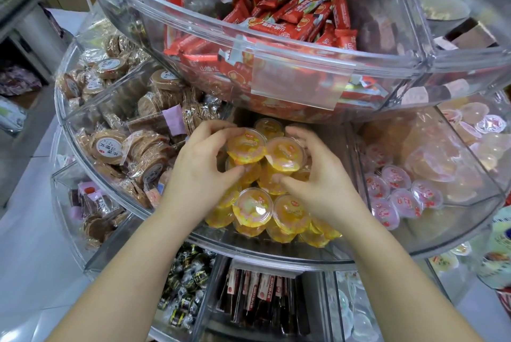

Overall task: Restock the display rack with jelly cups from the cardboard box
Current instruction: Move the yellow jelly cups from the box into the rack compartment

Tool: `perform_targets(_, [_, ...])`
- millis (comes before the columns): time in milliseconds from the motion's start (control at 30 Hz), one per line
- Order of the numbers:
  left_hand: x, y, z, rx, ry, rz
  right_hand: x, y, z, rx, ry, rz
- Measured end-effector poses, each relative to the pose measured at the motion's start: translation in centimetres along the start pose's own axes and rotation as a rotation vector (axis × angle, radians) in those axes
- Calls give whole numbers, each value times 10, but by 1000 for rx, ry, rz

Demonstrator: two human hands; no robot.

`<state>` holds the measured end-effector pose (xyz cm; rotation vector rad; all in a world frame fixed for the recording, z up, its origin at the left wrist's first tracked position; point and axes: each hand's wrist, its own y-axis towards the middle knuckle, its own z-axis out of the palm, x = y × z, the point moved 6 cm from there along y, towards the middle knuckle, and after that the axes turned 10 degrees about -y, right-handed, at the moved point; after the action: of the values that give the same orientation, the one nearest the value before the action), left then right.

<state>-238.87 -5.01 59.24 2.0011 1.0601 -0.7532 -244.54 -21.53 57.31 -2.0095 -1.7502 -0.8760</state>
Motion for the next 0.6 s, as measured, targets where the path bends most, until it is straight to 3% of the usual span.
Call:
perform_targets(133, [0,0,-1,7,-3,-1,-5,-2,5,83,90,3])
perform_targets(267, [0,1,-1,12,3,2,-7,-2,7,-28,36,45])
perform_targets(600, [-2,2,1,7,1,19,-12,-1,6,6,65,38])
